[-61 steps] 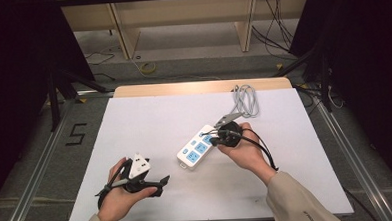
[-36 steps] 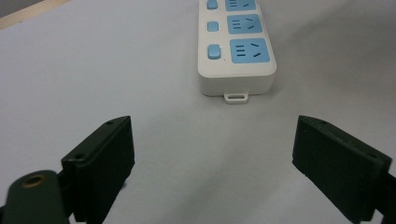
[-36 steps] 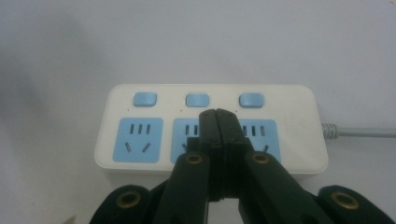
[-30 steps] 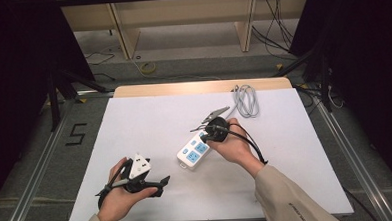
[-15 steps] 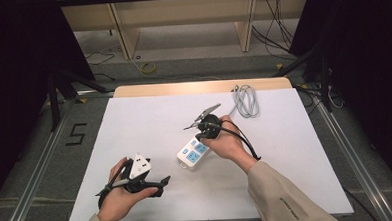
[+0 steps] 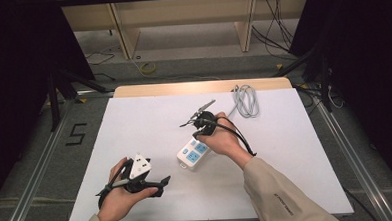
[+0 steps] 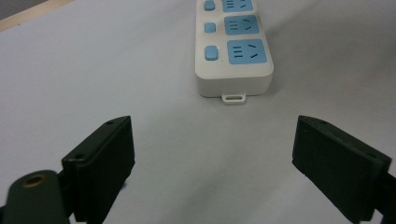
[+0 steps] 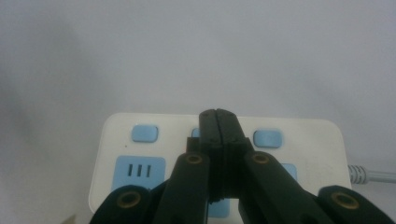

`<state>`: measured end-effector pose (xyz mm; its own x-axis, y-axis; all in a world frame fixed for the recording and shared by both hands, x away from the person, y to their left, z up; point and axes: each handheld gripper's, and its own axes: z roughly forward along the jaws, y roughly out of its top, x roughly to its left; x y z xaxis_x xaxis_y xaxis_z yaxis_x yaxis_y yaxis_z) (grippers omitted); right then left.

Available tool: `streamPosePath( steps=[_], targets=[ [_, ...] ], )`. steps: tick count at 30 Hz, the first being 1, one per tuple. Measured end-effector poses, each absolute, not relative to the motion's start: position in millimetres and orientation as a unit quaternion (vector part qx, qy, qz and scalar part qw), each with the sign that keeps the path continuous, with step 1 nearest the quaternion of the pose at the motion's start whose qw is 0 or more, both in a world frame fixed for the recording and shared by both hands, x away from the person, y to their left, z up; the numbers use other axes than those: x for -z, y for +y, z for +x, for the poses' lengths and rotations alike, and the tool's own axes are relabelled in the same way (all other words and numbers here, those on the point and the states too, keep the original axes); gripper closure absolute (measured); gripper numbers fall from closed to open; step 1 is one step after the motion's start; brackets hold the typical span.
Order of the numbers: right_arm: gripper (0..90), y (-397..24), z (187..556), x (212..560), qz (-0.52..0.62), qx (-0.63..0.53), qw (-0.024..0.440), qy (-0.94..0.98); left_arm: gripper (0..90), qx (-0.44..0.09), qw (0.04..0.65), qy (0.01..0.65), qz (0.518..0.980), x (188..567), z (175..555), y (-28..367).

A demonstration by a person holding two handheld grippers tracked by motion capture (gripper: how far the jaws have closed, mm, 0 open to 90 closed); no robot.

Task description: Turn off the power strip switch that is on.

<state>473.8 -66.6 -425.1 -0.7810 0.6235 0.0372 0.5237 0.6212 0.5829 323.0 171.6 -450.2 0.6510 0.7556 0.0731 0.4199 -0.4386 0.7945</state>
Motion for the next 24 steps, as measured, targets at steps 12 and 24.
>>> streamPosePath(
  steps=[12,24],
  targets=[
    [90.0,-56,480,430,0.327,-0.275,0.074,0.901,12.5,-0.215,0.390,0.355,0.822,450,323,171],
    [90.0,-46,485,436,0.322,-0.253,0.068,0.910,12.6,-0.215,0.391,0.354,0.822,450,323,171]
  ],
)
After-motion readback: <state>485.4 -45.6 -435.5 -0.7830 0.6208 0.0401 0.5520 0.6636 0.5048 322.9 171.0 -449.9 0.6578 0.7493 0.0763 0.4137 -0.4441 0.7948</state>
